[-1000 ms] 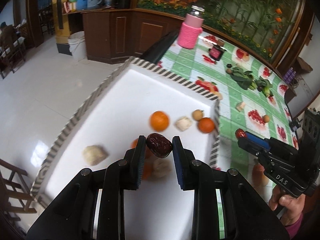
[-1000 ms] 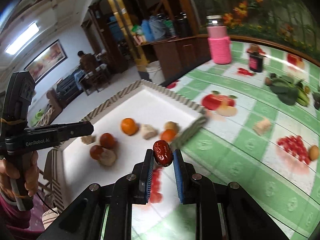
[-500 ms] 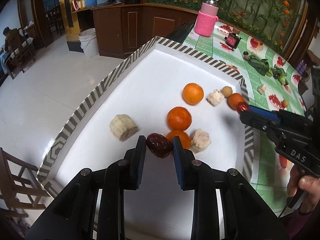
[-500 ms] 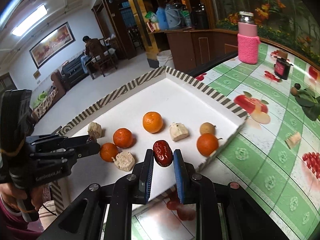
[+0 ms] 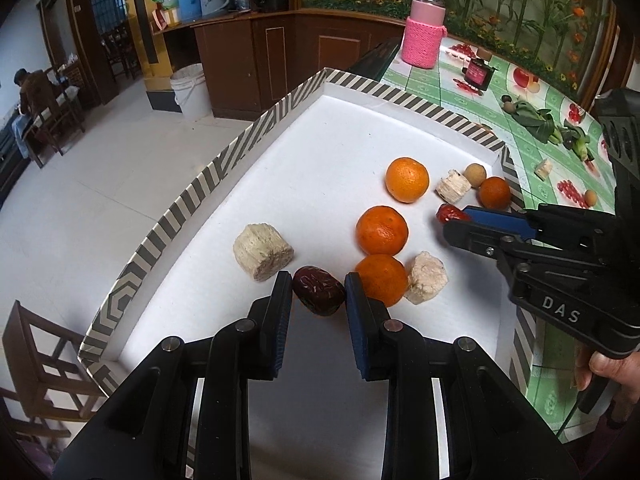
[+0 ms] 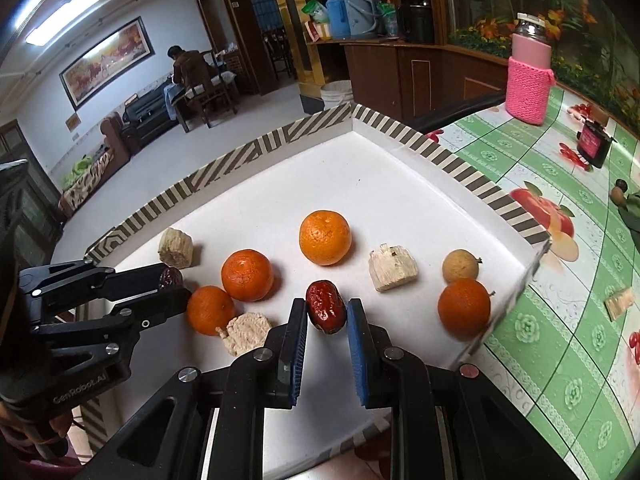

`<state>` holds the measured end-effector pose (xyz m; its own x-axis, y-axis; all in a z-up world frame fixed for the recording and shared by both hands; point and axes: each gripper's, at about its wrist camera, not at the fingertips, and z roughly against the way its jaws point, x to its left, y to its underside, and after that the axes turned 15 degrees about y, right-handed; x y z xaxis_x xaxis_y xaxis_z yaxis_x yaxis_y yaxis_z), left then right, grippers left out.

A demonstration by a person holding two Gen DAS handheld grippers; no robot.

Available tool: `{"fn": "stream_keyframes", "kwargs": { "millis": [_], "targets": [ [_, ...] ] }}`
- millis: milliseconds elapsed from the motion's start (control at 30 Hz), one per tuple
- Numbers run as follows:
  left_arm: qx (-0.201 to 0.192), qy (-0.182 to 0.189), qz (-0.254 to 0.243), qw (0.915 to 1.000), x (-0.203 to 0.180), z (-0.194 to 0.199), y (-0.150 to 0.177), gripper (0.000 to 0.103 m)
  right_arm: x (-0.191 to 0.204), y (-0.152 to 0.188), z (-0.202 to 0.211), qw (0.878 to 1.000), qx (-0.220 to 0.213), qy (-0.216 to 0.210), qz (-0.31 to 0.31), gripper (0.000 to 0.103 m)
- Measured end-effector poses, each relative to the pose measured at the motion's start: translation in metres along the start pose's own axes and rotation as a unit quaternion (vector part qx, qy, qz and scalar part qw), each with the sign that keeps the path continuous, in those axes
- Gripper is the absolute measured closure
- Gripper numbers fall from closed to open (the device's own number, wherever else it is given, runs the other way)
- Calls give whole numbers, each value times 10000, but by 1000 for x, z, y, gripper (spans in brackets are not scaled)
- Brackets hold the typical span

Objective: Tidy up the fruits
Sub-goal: 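Carry both red dates into the white tray and open both tools, then move both open tools from the tray back over the table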

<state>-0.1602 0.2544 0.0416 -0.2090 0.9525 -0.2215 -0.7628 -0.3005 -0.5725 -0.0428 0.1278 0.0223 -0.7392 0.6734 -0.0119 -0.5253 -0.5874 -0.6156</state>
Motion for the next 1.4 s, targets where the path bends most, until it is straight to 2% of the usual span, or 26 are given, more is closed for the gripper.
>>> {"fn": "stream_keyframes", "kwargs": {
  "millis": [133, 233, 300, 367, 433, 667, 900, 1267, 1400],
  "targets": [
    [-52, -82, -19, 10000, -3, -2, 0, 77, 1, 1, -6, 9999, 41, 103, -35, 84],
    [-55, -185, -65, 9998, -6, -4, -1, 73, 0, 1, -5, 9999, 24, 91, -84, 81],
    [-84, -248, -82, 9996, -6, -4, -2, 66, -2, 2, -1, 9999, 4, 101, -133, 78],
    [-154, -289, -54, 9995, -5, -1, -2, 52, -2, 4, 6, 9998, -82, 45, -151, 78],
    [-234, -287, 7, 9993, -4, 1, -4, 42, -4, 4, 12, 9997, -127, 74, -171, 78],
    [-515, -280, -31, 9983, -24, 8, -15, 42, -22, 12, 40, 9979, -396, 95, -501, 78],
    [-717, -136, -322, 9968, -63, 7, -21, 42, -45, 26, 67, 9944, -587, 388, -792, 77],
    [-794, 233, -866, 9928, -137, -10, -31, 42, -115, 60, 105, 9800, -784, 1043, -1500, 77],
    [-800, 310, -1027, 9910, -158, -15, -33, 42, -139, 74, 114, 9752, -773, 1135, -1737, 77]
  ]
}}
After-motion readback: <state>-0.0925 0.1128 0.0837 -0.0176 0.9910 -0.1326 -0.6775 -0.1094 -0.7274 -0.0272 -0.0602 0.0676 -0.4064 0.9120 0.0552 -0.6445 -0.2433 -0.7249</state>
